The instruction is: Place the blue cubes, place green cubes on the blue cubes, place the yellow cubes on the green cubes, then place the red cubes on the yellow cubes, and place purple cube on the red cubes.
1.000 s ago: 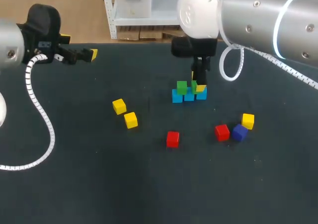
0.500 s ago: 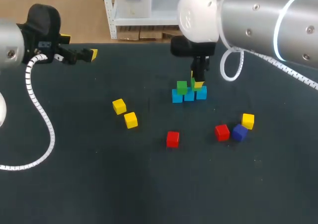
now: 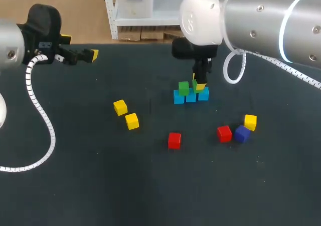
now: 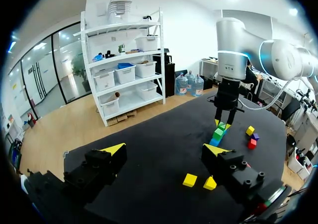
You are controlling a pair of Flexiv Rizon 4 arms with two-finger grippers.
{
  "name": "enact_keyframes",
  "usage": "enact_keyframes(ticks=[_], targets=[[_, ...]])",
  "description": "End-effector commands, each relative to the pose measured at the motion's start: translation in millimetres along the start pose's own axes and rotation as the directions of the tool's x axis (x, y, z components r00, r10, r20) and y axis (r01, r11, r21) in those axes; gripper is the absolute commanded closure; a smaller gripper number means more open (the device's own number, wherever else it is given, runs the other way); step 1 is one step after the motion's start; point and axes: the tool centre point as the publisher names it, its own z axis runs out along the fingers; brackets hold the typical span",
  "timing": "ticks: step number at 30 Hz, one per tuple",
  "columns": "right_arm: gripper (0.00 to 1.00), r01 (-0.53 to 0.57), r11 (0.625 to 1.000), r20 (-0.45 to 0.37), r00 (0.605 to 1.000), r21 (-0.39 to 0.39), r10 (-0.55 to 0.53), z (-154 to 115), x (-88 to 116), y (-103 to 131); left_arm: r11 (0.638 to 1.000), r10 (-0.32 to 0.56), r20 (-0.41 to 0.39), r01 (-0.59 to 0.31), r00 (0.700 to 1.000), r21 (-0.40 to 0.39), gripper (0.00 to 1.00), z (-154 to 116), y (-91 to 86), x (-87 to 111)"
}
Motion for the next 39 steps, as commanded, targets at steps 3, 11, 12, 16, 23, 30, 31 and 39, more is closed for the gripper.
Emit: enact_keyframes(ticks=[3, 11, 12, 16, 23, 30, 31, 39], targets=[[0.71, 0.001, 1.0, 0.004, 1.0, 0.003, -0.001, 0.1, 1.1, 3.7, 1.0, 0.002, 0.01, -0.002, 1.0, 0.012, 0.0, -0.4, 2.8, 2.2], [0.66, -0.003, 1.0, 0.008, 1.0, 0.003, 0.003, -1.0, 1.4, 4.1, 1.0, 0.002, 0.01, -0.002, 1.0, 0.012, 0.0, -0.4, 2.8, 2.2], [0.63, -0.004, 1.0, 0.009, 1.0, 0.002, 0.004, -1.0, 1.5, 4.1, 1.0, 0.002, 0.01, -0.002, 1.0, 0.012, 0.0, -0.4, 2.8, 2.2], [0.63, -0.003, 1.0, 0.012, 1.0, -0.001, 0.003, -0.9, 0.7, 4.8, 1.0, 0.002, 0.01, -0.002, 1.0, 0.012, 0.0, -0.4, 2.8, 2.2], [0.63, 0.006, 1.0, 0.013, 1.0, -0.013, -0.006, -0.2, -0.7, 8.0, 1.0, 0.002, 0.01, -0.002, 1.0, 0.012, 0.0, -0.4, 2.8, 2.2], [0.66, 0.008, 1.0, 0.013, 1.0, -0.014, -0.008, -0.2, -0.8, 8.4, 1.0, 0.002, 0.01, -0.002, 1.0, 0.012, 0.0, -0.4, 2.8, 2.2], [0.73, 0.008, 1.0, 0.014, 1.0, -0.014, -0.008, -0.3, -0.8, 8.4, 1.0, 0.002, 0.01, -0.002, 1.0, 0.012, 0.0, -0.4, 2.8, 2.2], [0.85, 0.008, 1.0, 0.014, 1.0, -0.018, -0.008, 0.0, -1.3, 9.2, 1.0, 0.002, 0.01, -0.002, 1.0, 0.012, 0.0, -0.4, 2.8, 2.2]])
